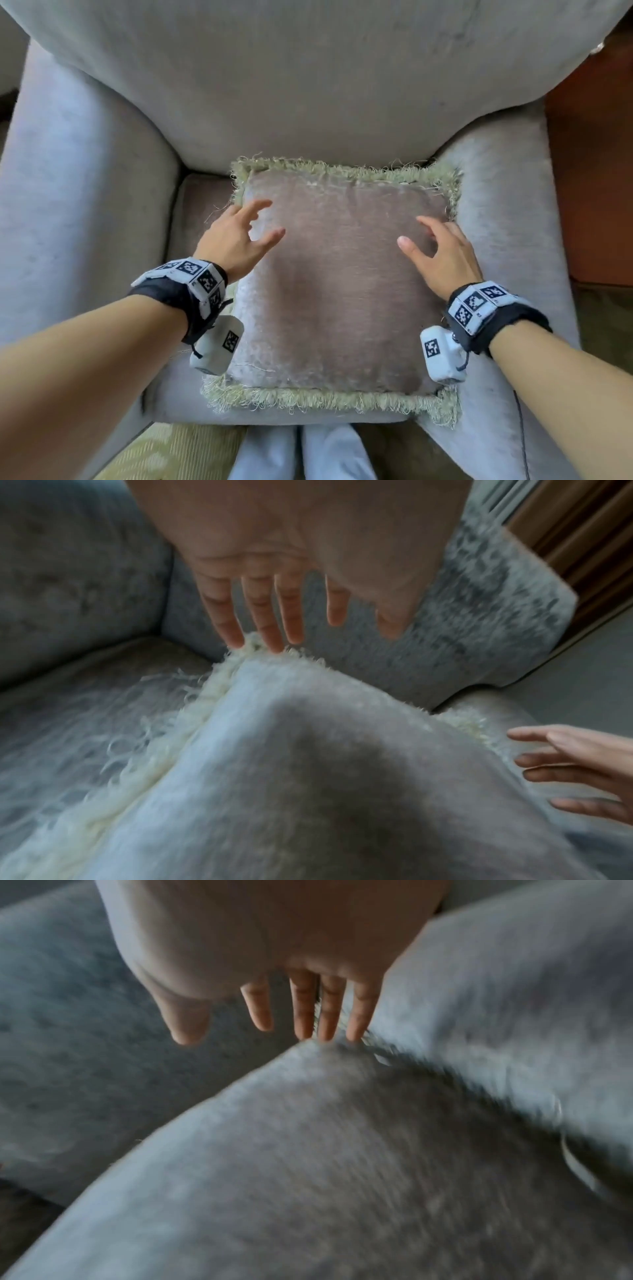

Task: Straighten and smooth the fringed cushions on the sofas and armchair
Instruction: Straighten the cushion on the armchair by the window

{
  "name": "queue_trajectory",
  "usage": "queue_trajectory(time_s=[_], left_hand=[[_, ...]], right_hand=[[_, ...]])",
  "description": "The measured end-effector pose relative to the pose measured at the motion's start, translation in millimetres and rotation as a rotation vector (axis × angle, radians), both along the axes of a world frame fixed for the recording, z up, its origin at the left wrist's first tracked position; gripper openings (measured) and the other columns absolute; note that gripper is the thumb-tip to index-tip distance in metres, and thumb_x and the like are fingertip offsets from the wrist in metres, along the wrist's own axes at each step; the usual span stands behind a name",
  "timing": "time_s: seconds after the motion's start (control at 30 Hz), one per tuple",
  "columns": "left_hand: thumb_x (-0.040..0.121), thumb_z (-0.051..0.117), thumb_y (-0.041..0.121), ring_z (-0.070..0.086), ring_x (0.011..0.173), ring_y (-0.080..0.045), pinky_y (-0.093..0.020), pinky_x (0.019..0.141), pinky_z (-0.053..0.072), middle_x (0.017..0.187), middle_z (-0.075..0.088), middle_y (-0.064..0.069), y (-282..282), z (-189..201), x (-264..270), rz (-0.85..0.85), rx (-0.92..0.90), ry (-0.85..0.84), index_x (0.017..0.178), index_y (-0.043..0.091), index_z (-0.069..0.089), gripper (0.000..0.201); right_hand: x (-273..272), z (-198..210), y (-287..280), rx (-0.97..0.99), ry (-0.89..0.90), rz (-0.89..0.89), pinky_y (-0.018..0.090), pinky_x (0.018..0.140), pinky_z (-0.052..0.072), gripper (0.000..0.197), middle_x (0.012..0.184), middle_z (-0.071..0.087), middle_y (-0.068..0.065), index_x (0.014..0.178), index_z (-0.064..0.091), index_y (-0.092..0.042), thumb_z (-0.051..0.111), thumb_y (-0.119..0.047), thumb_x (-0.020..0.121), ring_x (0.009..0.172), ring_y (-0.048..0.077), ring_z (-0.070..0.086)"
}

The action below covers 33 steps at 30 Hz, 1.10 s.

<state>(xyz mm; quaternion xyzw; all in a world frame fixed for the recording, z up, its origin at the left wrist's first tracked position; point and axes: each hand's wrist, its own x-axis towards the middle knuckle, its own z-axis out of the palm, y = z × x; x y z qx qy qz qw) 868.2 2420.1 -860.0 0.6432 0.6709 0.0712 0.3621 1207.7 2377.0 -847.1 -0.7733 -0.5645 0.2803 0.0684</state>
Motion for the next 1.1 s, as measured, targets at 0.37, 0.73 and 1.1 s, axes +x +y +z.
queue_trajectory(time_s=[0.37,0.73,1.1], left_hand=[[0.061,0.064,0.084,0.041,0.14,-0.019,-0.036,0.114,0.032,0.157,0.036,0.0,-30,-117,6,0.299,-0.133,-0.248,0.148,0.061,0.021,0.099],[0.067,0.072,0.071,0.04,0.131,-0.002,-0.027,0.107,0.031,0.156,0.034,0.022,-24,-115,13,0.322,-0.092,-0.343,0.151,0.056,0.022,0.099],[0.058,0.086,0.061,0.035,0.128,0.025,-0.003,0.105,0.029,0.14,0.035,0.047,-40,-46,-19,0.355,0.209,-0.451,0.149,0.054,0.029,0.107]], right_hand=[[4,-95,-26,0.018,0.002,-0.232,0.048,0.12,0.019,0.092,0.159,0.006,0.019,0.15,0.003,-0.058,0.044,-0.084,0.071,0.147,0.037,0.017],[22,-107,-21,-0.044,0.061,-0.216,0.054,0.111,0.032,0.097,0.154,0.035,0.019,0.146,-0.002,-0.064,0.037,-0.096,0.064,0.135,0.04,0.04],[-8,-42,-22,0.433,0.297,-0.134,0.027,0.113,0.027,0.101,0.146,0.033,-0.014,0.154,0.019,-0.044,0.056,-0.085,0.069,0.135,0.0,0.032]])
